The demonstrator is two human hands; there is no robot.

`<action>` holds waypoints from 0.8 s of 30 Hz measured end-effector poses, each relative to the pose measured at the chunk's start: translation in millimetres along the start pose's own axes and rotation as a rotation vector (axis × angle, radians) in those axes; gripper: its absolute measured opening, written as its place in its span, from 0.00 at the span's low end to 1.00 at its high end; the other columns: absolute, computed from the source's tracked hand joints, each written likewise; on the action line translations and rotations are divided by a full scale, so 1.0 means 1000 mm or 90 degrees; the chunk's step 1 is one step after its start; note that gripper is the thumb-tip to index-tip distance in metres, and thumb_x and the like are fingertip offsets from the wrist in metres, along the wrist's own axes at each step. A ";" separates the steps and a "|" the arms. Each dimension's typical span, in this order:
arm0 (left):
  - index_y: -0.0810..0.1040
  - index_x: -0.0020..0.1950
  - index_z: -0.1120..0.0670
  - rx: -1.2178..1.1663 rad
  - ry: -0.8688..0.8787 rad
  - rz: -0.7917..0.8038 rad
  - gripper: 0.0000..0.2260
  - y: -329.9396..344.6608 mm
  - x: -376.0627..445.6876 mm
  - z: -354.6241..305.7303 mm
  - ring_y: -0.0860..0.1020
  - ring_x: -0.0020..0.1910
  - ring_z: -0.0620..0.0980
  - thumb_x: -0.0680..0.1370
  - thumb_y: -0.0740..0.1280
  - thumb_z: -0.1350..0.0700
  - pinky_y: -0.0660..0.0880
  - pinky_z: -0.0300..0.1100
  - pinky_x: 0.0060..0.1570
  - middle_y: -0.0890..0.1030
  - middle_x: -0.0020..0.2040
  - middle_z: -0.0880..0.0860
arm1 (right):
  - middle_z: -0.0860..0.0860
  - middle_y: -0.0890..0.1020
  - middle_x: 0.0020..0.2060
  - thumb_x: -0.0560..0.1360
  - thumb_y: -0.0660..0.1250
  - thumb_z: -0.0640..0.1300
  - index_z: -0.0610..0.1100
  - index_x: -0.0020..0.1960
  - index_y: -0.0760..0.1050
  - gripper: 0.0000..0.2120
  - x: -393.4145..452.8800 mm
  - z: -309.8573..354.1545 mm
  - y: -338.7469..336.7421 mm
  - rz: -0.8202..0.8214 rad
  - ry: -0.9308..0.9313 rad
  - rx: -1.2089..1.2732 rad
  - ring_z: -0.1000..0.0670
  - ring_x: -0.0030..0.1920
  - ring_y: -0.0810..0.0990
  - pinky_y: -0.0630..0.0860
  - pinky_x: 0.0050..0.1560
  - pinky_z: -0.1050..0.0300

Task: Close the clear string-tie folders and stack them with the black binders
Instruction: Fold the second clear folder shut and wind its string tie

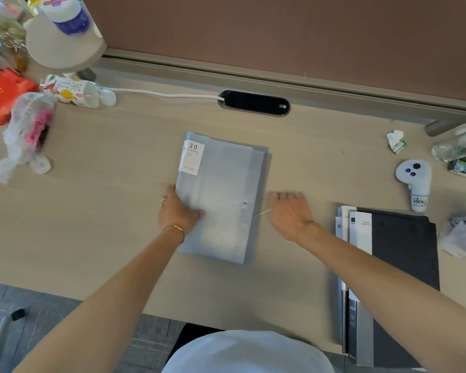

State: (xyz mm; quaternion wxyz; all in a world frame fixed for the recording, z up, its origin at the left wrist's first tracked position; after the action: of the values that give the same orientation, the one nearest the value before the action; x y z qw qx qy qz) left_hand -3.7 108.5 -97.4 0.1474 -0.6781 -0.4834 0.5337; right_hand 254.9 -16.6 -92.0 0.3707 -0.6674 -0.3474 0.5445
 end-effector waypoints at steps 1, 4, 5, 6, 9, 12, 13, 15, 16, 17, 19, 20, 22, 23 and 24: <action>0.68 0.70 0.51 -0.044 0.002 0.021 0.37 -0.005 0.002 0.000 0.78 0.62 0.61 0.66 0.82 0.54 0.75 0.50 0.55 0.78 0.61 0.54 | 0.42 0.82 0.54 0.73 0.62 0.39 0.40 0.61 0.70 0.17 -0.001 -0.004 0.001 0.025 0.005 0.011 0.41 0.53 0.82 0.69 0.49 0.51; 0.72 0.62 0.52 -0.140 0.040 0.064 0.29 -0.020 -0.002 0.001 0.80 0.54 0.57 0.66 0.82 0.59 0.74 0.45 0.47 0.81 0.51 0.49 | 0.41 0.83 0.50 0.79 0.58 0.41 0.39 0.56 0.72 0.09 -0.004 -0.019 -0.001 0.058 0.043 0.222 0.38 0.48 0.82 0.69 0.42 0.51; 0.73 0.60 0.53 -0.188 0.048 0.085 0.28 -0.023 -0.005 0.002 0.82 0.52 0.56 0.65 0.83 0.59 0.76 0.46 0.47 0.82 0.50 0.49 | 0.39 0.82 0.46 0.80 0.57 0.41 0.39 0.51 0.73 0.08 -0.004 -0.025 0.000 0.077 0.080 0.357 0.38 0.44 0.80 0.69 0.41 0.51; 0.74 0.58 0.53 -0.241 0.050 0.111 0.28 -0.025 -0.009 0.004 0.83 0.50 0.55 0.63 0.83 0.59 0.79 0.47 0.47 0.84 0.50 0.50 | 0.38 0.80 0.40 0.81 0.55 0.40 0.40 0.45 0.72 0.10 -0.005 -0.030 0.003 0.107 0.134 0.519 0.40 0.39 0.79 0.69 0.39 0.52; 0.78 0.56 0.54 -0.328 0.061 0.158 0.27 -0.031 -0.020 0.007 0.85 0.46 0.52 0.60 0.82 0.62 0.81 0.46 0.45 0.86 0.49 0.50 | 0.46 0.71 0.24 0.80 0.53 0.38 0.44 0.37 0.67 0.13 -0.015 -0.032 0.020 0.253 0.387 1.090 0.47 0.24 0.74 0.72 0.33 0.56; 0.78 0.55 0.51 -0.300 0.095 0.162 0.24 -0.034 -0.027 0.008 0.84 0.45 0.52 0.65 0.81 0.68 0.80 0.45 0.45 0.86 0.48 0.51 | 0.50 0.72 0.21 0.82 0.54 0.39 0.44 0.36 0.68 0.15 -0.017 -0.036 0.018 0.292 0.509 1.375 0.49 0.23 0.79 0.74 0.33 0.57; 0.78 0.56 0.51 -0.279 0.108 0.161 0.24 -0.033 -0.029 0.009 0.84 0.46 0.52 0.66 0.81 0.68 0.79 0.45 0.45 0.86 0.48 0.52 | 0.50 0.75 0.21 0.82 0.54 0.39 0.43 0.37 0.69 0.16 -0.014 -0.039 0.014 0.272 0.509 1.370 0.50 0.25 0.82 0.74 0.34 0.57; 0.78 0.58 0.52 -0.276 0.118 0.172 0.24 -0.029 -0.032 0.009 0.83 0.45 0.51 0.67 0.80 0.68 0.79 0.43 0.44 0.86 0.49 0.53 | 0.50 0.81 0.24 0.83 0.56 0.39 0.42 0.40 0.72 0.14 -0.008 -0.041 0.003 0.241 0.484 1.327 0.50 0.29 0.86 0.76 0.36 0.57; 0.78 0.58 0.52 -0.278 0.122 0.180 0.25 -0.026 -0.034 0.009 0.83 0.45 0.50 0.67 0.80 0.68 0.78 0.42 0.43 0.86 0.49 0.52 | 0.49 0.83 0.26 0.83 0.55 0.39 0.42 0.41 0.72 0.13 -0.005 -0.040 -0.001 0.230 0.483 1.326 0.49 0.31 0.87 0.77 0.37 0.56; 0.78 0.58 0.52 -0.282 0.124 0.183 0.25 -0.024 -0.036 0.008 0.83 0.45 0.49 0.67 0.80 0.69 0.78 0.40 0.42 0.86 0.49 0.51 | 0.48 0.84 0.27 0.83 0.54 0.38 0.42 0.42 0.71 0.13 -0.002 -0.042 -0.004 0.209 0.492 1.339 0.48 0.32 0.87 0.78 0.38 0.55; 0.78 0.57 0.51 -0.306 0.120 0.174 0.25 -0.024 -0.038 0.010 0.84 0.45 0.49 0.66 0.80 0.68 0.79 0.37 0.40 0.86 0.48 0.50 | 0.46 0.85 0.31 0.83 0.52 0.36 0.41 0.42 0.69 0.13 0.005 -0.055 -0.010 0.136 0.536 1.404 0.46 0.34 0.87 0.78 0.41 0.53; 0.78 0.57 0.51 -0.330 0.110 0.165 0.26 -0.026 -0.037 0.012 0.84 0.46 0.51 0.64 0.81 0.67 0.80 0.38 0.41 0.86 0.48 0.50 | 0.44 0.85 0.34 0.83 0.51 0.36 0.41 0.42 0.68 0.14 0.006 -0.064 -0.012 0.093 0.562 1.446 0.45 0.37 0.87 0.78 0.43 0.52; 0.78 0.59 0.53 -0.397 0.075 0.161 0.28 -0.029 -0.035 0.021 0.86 0.49 0.55 0.61 0.81 0.64 0.84 0.49 0.47 0.87 0.51 0.53 | 0.42 0.83 0.41 0.84 0.49 0.37 0.42 0.41 0.67 0.15 0.006 -0.083 -0.015 0.022 0.601 1.494 0.43 0.43 0.85 0.79 0.47 0.52; 0.78 0.61 0.54 -0.428 0.060 0.166 0.30 -0.029 -0.034 0.022 0.86 0.51 0.57 0.61 0.81 0.64 0.84 0.54 0.49 0.87 0.54 0.55 | 0.41 0.83 0.43 0.85 0.48 0.38 0.42 0.41 0.67 0.16 0.004 -0.088 -0.018 0.006 0.601 1.483 0.42 0.44 0.85 0.79 0.49 0.51; 0.78 0.62 0.55 -0.447 0.057 0.172 0.30 -0.029 -0.035 0.021 0.86 0.51 0.58 0.61 0.80 0.64 0.84 0.57 0.50 0.87 0.55 0.56 | 0.41 0.83 0.43 0.85 0.49 0.38 0.42 0.42 0.68 0.15 0.003 -0.086 -0.022 0.007 0.580 1.458 0.42 0.45 0.84 0.79 0.50 0.51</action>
State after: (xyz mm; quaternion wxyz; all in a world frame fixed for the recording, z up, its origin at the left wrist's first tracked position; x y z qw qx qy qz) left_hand -34.9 87.7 -65.0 -0.1450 -0.7677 -0.5362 0.3196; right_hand 339.0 -13.2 -63.3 0.8267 -0.0880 0.4941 0.2545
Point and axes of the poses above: each hand's wrist, its own x-axis towards the middle knuckle, its own y-axis out of the palm, z = x × y, the point moved 7 cm from there along x, towards the middle knuckle
